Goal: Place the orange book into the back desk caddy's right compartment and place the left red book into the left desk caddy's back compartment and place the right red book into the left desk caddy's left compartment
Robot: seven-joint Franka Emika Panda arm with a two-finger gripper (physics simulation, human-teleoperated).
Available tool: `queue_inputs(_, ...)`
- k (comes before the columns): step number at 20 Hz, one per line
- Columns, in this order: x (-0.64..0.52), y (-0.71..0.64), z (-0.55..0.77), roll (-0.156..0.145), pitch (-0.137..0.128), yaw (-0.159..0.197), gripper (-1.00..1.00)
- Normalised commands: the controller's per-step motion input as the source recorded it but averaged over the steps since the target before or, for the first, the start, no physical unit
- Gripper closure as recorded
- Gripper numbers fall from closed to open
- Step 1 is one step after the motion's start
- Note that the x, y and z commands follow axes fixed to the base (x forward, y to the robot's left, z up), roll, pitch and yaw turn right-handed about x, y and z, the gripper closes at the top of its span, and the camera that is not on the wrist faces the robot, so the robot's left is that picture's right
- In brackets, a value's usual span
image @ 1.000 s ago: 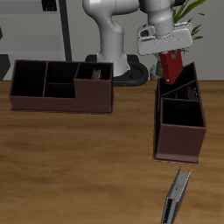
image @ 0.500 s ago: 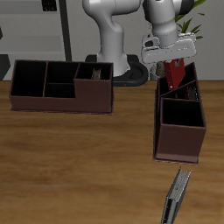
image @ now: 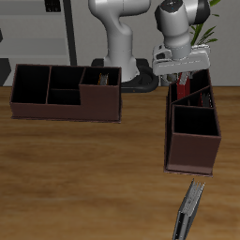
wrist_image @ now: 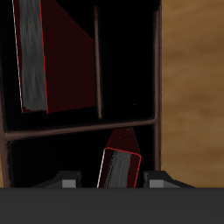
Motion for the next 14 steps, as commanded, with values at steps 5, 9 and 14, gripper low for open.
queue_inputs(5,0.02,0.01,-0.05,-0.001,0.019,0.005,-1.00)
queue_inputs(9,-0.01,-0.01,0.07,0.006,-0.010,0.018,-1.00)
queue_inputs(14,0.01,-0.18,0.27,-0.028,-0.037,0.014,-1.00)
